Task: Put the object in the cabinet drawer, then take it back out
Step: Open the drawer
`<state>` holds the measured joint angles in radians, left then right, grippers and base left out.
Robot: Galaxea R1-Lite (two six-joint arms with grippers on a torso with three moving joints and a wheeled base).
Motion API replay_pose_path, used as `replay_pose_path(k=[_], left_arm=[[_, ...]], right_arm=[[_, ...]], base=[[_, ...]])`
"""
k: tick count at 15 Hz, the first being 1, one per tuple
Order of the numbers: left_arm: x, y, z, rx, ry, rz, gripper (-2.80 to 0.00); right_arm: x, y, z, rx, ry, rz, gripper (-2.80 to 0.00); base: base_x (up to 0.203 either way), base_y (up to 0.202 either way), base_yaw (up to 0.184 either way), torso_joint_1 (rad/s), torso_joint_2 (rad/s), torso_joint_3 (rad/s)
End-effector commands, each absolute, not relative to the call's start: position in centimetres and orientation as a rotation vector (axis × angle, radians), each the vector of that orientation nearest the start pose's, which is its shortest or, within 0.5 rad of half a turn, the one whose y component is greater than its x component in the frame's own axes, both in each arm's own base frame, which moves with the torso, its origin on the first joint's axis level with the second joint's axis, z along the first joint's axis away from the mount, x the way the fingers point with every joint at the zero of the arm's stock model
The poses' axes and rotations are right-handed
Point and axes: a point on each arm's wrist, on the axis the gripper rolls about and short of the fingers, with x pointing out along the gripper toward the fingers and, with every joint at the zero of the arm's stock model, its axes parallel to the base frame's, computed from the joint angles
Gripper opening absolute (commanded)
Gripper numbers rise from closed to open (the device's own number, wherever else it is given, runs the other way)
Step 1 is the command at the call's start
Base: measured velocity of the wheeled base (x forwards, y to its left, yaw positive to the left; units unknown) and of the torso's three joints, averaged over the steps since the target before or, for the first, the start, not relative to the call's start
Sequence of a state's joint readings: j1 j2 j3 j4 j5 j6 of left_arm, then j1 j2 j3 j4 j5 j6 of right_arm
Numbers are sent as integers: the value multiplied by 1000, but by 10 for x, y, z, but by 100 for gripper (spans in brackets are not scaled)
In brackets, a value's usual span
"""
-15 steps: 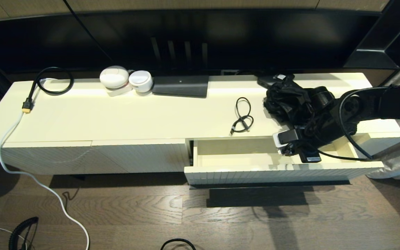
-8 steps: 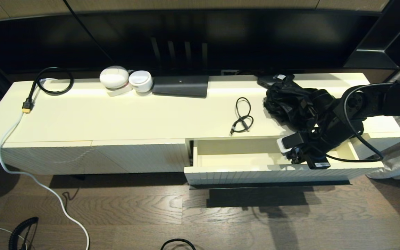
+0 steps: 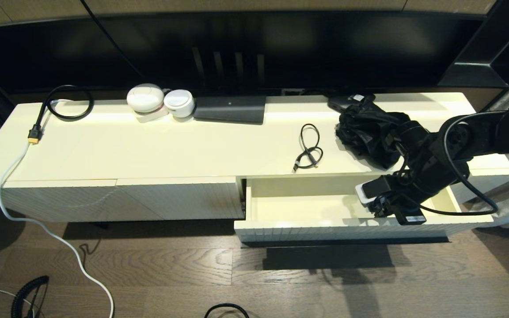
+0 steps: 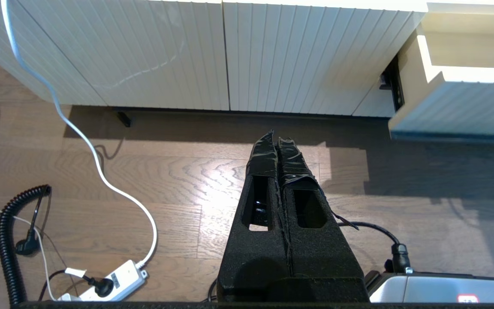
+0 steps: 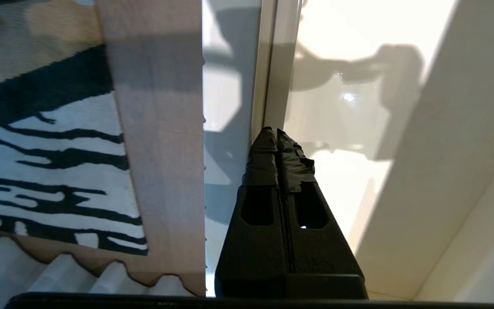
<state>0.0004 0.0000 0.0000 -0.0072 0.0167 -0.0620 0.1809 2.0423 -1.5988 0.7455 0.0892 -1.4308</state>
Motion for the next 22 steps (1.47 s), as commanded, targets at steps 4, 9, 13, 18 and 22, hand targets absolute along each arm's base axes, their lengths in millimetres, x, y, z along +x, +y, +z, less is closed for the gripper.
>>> replay_pose_path(k=[4, 9, 13, 18, 22], left_arm=[[-23, 0, 76, -63, -8, 18, -280], [-23, 0, 76, -63, -8, 18, -280], [-23, 0, 76, -63, -8, 17, -280], [-23, 0, 76, -63, -9, 18, -280], [-23, 0, 76, -63, -8, 17, -280]], right_arm=[[336, 63, 162, -1284, 827, 1066, -280], [317, 59, 158, -1268, 859, 1090, -280], [304, 56, 156, -1255, 882, 1106, -280], [296, 55, 158, -1273, 816, 1049, -280], [248, 46, 226, -1309, 718, 963, -280]], base=[[0, 0, 0, 0, 0, 0], [0, 0, 0, 0, 0, 0], [0, 0, 0, 0, 0, 0], [0, 0, 0, 0, 0, 0], [0, 0, 0, 0, 0, 0]])
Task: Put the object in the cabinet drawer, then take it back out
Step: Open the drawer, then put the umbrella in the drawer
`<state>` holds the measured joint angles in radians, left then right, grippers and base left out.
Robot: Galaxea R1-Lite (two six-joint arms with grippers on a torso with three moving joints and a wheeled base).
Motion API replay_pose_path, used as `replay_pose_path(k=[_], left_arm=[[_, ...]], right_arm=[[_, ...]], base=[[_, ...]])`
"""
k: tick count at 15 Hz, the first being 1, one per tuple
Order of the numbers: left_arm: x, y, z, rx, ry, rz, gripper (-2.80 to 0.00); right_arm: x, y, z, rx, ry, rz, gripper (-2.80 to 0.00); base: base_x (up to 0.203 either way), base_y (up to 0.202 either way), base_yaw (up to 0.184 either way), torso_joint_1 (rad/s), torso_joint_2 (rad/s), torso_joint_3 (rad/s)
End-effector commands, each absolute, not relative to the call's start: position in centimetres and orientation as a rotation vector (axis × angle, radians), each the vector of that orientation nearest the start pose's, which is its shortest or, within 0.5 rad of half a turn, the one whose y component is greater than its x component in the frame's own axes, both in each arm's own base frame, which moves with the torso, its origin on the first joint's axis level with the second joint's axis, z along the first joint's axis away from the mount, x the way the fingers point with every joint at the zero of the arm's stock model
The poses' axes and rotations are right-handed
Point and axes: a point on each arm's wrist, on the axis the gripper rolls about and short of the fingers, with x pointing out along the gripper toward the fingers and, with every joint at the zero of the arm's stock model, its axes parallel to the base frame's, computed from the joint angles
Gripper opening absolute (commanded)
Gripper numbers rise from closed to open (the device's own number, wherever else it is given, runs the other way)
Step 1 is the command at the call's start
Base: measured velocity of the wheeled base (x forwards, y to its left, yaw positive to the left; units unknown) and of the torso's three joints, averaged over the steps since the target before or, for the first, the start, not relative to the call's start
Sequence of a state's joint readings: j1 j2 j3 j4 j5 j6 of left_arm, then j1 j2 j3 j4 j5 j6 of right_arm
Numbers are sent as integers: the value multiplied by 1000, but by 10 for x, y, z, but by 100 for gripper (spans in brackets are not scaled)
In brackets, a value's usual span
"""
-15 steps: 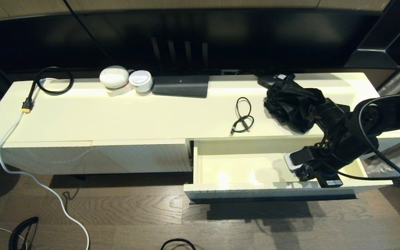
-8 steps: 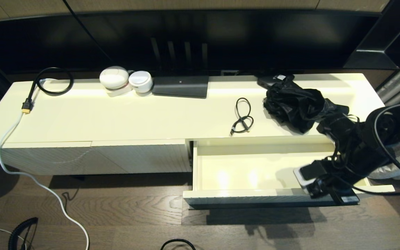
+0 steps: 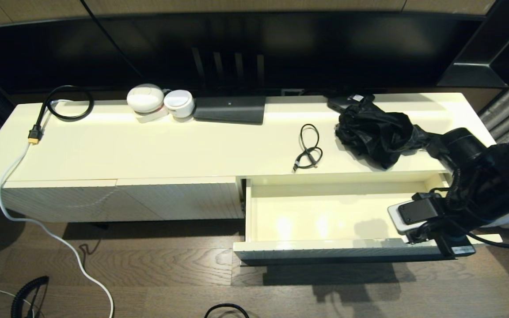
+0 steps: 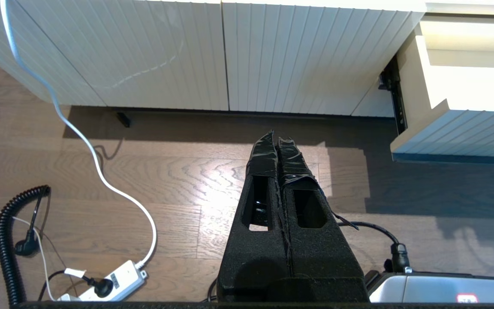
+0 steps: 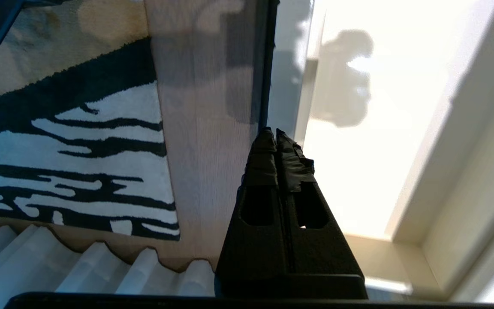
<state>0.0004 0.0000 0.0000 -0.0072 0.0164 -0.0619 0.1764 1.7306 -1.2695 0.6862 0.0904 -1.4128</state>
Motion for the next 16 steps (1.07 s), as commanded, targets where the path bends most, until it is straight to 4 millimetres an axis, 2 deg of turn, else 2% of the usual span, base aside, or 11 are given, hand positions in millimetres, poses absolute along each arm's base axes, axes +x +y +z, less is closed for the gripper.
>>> replay_pose_path(k=[1, 5, 7, 8, 9, 12, 16], left_arm=[[-23, 0, 76, -63, -8, 18, -280], [-23, 0, 76, -63, -8, 17, -280], [-23, 0, 76, -63, -8, 18, -280], [-23, 0, 76, -63, -8, 18, -280], [-23, 0, 76, -63, -8, 18, -280], [-23, 0, 76, -63, -8, 18, -280], [-23, 0, 76, -63, -8, 18, -280]], right_arm=[[232, 43, 240, -1311, 723, 963, -280], [174, 32, 290, -1352, 603, 836, -280], [172, 30, 300, -1339, 538, 757, -280], [176, 30, 298, -1345, 502, 726, -165], [182, 31, 293, -1355, 464, 695, 0], [201, 34, 273, -1371, 380, 630, 0], [234, 29, 263, -1432, 347, 610, 0]], base=[[0, 0, 0, 0, 0, 0], [0, 0, 0, 0, 0, 0], [0, 0, 0, 0, 0, 0], [0, 0, 0, 0, 0, 0], [0, 0, 0, 0, 0, 0], [0, 0, 0, 0, 0, 0], [0, 0, 0, 0, 0, 0]])
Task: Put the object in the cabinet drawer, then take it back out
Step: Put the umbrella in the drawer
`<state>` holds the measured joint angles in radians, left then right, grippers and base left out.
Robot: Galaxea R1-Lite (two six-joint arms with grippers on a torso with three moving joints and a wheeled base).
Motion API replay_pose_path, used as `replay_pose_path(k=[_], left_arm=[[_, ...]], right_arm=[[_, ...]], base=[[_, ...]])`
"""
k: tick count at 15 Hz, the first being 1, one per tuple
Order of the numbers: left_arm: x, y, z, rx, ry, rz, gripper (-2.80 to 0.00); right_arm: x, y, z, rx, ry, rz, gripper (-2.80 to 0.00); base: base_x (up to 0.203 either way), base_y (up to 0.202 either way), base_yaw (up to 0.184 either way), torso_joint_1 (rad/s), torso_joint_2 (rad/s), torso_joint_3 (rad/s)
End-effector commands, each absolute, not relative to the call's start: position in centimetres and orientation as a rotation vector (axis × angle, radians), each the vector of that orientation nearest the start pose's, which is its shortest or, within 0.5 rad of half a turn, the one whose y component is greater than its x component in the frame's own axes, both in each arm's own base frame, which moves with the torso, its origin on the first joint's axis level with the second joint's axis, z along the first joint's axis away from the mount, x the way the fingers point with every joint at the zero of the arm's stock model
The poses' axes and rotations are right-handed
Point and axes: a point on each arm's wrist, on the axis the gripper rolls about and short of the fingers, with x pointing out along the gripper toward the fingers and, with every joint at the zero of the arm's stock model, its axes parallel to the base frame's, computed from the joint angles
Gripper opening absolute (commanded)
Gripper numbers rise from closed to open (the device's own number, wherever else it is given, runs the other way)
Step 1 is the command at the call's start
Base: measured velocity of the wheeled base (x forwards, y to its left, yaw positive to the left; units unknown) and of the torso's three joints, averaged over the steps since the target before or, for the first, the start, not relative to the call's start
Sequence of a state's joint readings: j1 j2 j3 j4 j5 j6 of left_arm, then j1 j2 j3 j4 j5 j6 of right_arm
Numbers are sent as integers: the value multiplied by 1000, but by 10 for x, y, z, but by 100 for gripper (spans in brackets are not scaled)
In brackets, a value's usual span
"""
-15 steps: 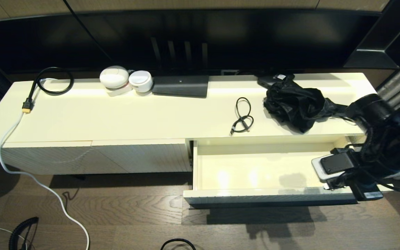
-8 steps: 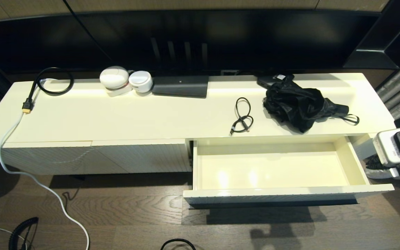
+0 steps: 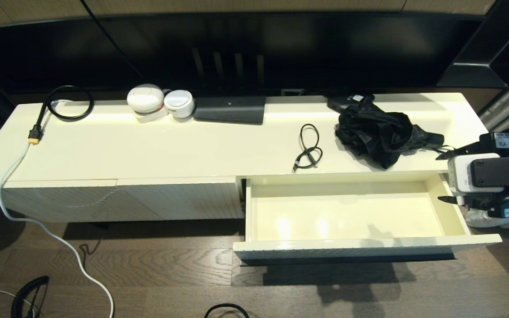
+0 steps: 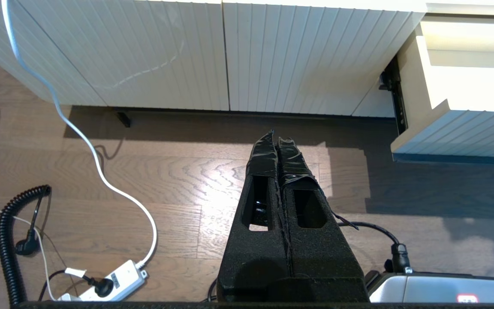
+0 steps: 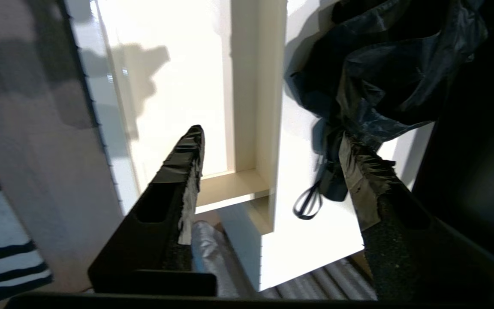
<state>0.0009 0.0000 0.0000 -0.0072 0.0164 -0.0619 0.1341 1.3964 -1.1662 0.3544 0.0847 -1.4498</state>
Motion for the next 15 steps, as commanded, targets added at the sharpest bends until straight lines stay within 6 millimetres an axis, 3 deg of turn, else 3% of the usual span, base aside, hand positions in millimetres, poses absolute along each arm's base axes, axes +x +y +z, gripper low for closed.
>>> replay_pose_path(k=[1, 8, 12, 15], left_arm=[[-23, 0, 76, -63, -8, 18, -280], [-23, 0, 76, -63, -8, 17, -280], [-23, 0, 76, -63, -8, 17, -280], [-23, 0, 76, -63, -8, 18, -280]], right_arm=[[247, 26, 260, -1458, 337, 594, 0], [326, 14, 232, -1489, 318, 520, 0], [372, 18, 229, -1499, 244, 455, 0], [395, 31, 228, -1493, 189, 438, 0]], base=[[0, 0, 0, 0, 0, 0], [0, 0, 0, 0, 0, 0], [0, 0, 0, 0, 0, 0], [0, 0, 0, 0, 0, 0]])
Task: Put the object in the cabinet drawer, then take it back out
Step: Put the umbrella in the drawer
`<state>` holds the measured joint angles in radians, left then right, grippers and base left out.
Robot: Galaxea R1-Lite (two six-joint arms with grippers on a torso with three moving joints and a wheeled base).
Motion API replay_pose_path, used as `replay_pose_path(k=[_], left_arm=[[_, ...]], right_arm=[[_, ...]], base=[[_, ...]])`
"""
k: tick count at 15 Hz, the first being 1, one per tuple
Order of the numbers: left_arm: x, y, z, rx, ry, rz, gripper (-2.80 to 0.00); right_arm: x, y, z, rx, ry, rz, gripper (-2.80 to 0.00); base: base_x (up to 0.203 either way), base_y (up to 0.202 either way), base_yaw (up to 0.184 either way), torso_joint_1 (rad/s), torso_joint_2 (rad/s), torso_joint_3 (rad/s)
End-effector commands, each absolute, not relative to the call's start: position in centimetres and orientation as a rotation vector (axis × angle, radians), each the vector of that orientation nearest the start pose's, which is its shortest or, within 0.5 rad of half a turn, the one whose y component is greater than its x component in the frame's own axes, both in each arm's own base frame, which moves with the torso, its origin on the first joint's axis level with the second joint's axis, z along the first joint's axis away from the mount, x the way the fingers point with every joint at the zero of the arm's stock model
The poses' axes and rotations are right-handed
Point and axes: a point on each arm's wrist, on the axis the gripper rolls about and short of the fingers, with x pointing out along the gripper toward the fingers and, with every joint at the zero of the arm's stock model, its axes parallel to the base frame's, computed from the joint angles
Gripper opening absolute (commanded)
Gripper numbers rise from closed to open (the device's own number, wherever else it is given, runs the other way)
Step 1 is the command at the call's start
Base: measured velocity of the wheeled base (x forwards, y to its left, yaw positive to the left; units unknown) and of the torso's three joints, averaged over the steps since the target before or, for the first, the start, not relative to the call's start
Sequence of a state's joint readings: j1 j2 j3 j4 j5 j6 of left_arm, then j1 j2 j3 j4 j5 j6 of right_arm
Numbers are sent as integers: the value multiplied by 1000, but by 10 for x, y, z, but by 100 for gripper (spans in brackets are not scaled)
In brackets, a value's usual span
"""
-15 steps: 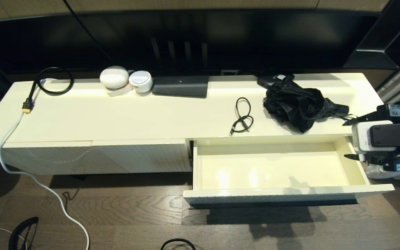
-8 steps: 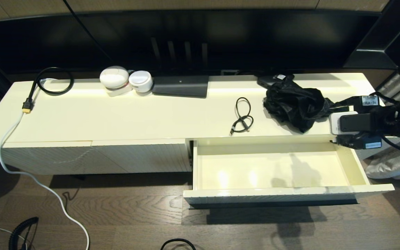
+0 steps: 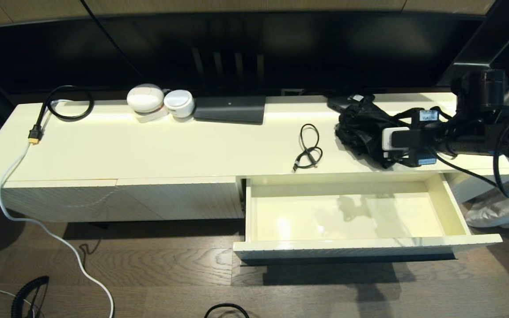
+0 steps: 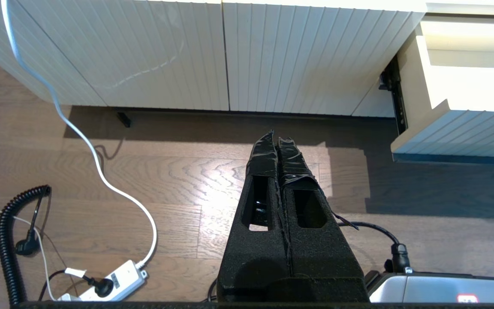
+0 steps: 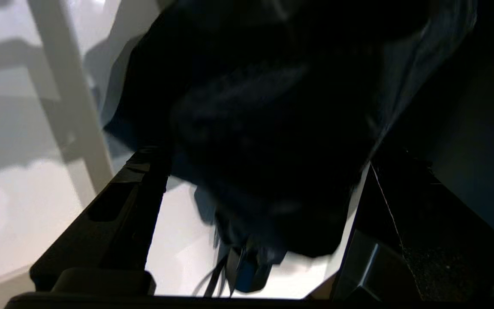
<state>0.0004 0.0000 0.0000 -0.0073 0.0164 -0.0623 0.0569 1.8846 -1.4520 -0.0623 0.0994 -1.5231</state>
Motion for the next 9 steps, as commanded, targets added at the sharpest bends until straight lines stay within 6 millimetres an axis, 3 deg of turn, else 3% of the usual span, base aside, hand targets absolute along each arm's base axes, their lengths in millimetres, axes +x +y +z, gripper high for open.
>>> replay_pose_path(k=[1, 9], left_arm=[[-23, 0, 76, -63, -9, 18, -280], [-23, 0, 76, -63, -8, 18, -280]], right_arm=[[399, 35, 227, -1481, 178, 435, 0], [443, 45, 225, -1416, 90, 328, 0]], base=[[0, 0, 0, 0, 0, 0], [0, 0, 0, 0, 0, 0]])
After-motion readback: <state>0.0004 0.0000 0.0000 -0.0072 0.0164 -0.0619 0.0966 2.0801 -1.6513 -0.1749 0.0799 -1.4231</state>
